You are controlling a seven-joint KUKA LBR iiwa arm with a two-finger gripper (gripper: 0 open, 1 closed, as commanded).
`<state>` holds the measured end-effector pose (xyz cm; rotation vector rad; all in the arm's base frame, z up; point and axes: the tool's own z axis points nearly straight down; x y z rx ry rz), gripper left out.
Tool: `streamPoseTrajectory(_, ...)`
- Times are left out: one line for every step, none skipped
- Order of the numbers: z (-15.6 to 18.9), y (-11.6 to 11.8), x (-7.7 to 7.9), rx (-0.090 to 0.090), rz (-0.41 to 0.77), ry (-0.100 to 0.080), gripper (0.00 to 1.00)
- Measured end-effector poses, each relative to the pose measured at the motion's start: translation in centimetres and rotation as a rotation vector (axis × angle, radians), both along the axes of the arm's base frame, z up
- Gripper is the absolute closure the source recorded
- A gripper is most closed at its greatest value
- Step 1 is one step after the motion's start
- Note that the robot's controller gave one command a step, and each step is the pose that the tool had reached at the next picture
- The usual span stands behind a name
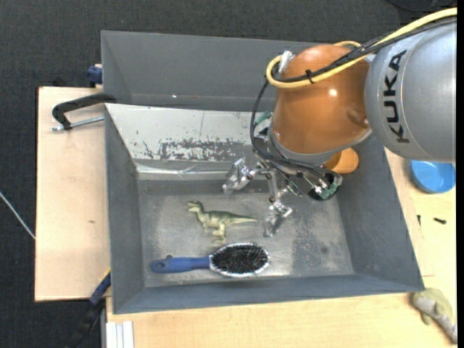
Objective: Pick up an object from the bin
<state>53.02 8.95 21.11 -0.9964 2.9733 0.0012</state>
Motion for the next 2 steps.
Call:
streamPoseTrajectory(-12.10,3.63,-1.22,-0.001,0.319,-0.002,0.00)
streamPoseTrajectory(-12.32,3.40,-1.42,-0.006,0.320,0.009,1.00)
